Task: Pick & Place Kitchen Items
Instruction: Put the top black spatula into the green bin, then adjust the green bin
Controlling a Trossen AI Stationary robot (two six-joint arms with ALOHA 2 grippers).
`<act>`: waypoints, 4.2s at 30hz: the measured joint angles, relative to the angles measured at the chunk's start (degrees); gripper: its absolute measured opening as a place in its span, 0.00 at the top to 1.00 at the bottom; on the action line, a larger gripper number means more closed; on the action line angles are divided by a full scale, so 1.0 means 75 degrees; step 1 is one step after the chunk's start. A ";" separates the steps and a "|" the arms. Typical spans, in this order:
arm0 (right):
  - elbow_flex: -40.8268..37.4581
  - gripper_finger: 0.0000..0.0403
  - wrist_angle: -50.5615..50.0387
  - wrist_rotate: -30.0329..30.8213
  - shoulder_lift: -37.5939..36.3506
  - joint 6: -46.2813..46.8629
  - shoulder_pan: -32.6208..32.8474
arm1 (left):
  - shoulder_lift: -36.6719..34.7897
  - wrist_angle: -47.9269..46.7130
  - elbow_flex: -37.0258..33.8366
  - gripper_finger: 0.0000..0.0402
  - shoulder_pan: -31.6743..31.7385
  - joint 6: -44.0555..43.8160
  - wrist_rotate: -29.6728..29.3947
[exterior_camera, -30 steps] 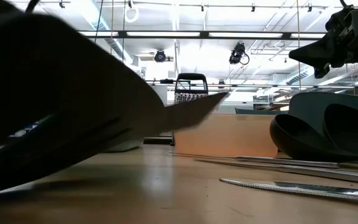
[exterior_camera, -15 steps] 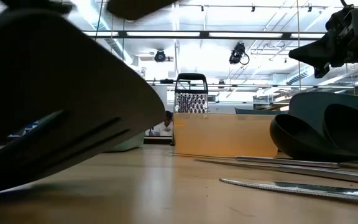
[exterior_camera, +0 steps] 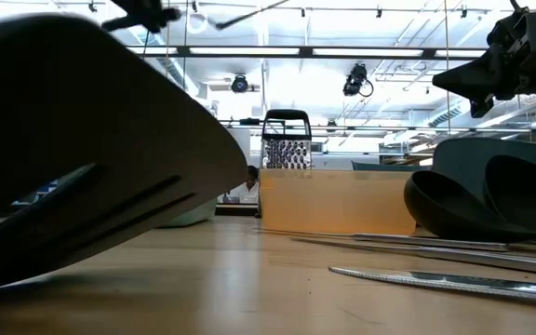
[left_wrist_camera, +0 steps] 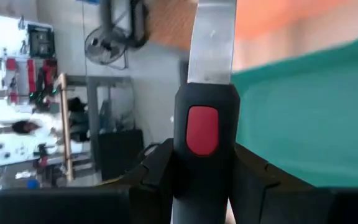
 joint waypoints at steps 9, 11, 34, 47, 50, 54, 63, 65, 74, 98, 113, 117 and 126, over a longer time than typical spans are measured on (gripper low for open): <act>0.0000 0.93 0.0100 0.0011 0.0000 -0.0006 0.0000 | -0.1764 0.0913 -0.1311 0.71 0.2401 0.4789 -0.0322; 0.0000 0.93 0.0100 0.0011 0.0000 -0.0009 0.0000 | -0.1939 0.1583 -0.1514 0.71 0.2902 0.6061 -0.0403; 0.0000 0.93 0.0036 0.0267 0.0000 -0.0297 -0.0003 | -0.2103 0.2928 -0.2878 0.71 0.4234 1.0624 -0.0241; 0.0000 0.93 0.0033 0.0267 0.0000 -0.0323 -0.0002 | -0.2070 0.3853 -0.3934 0.71 0.4295 1.1555 0.1225; 0.0000 0.93 0.0033 0.0267 0.0000 -0.0323 0.0000 | -0.2070 0.4020 -0.3934 0.71 0.4378 1.1485 0.1569; 0.0000 0.93 -0.0003 0.0267 0.0000 -0.0321 -0.0003 | -0.2070 0.4038 -0.3934 0.71 0.4500 1.1473 0.2010; -0.0001 0.93 -0.0065 0.0268 0.0000 -0.0350 -0.0003 | -0.1579 0.4060 -0.3922 0.71 0.4572 1.1430 0.2476; -0.0001 0.93 -0.0072 0.0270 0.0000 -0.0388 -0.0001 | -0.1396 0.4073 -0.3922 0.71 0.4613 1.1422 0.2484; -0.0002 0.93 -0.0083 0.0267 0.0000 -0.0409 -0.0001 | -0.0776 0.4143 -0.3922 0.71 0.5018 1.1236 0.2809; -0.0002 0.93 -0.0095 0.0266 0.0000 -0.0419 -0.0001 | -0.0803 0.4318 -0.3397 0.53 0.5357 1.0389 0.2036; -0.0002 0.93 -0.0069 0.0189 0.0000 -0.0425 -0.0003 | -0.1662 0.3537 -0.1607 0.59 0.3985 0.1677 0.5957; -0.0003 0.93 0.0030 0.0182 0.0000 -0.0425 0.0000 | -0.1401 0.3456 -0.1681 0.53 0.2932 0.0689 0.6244; -0.0003 0.93 0.0065 -0.0112 0.0000 -0.0420 0.0000 | -0.0479 0.3128 -0.1681 0.34 0.1132 -0.1050 0.6056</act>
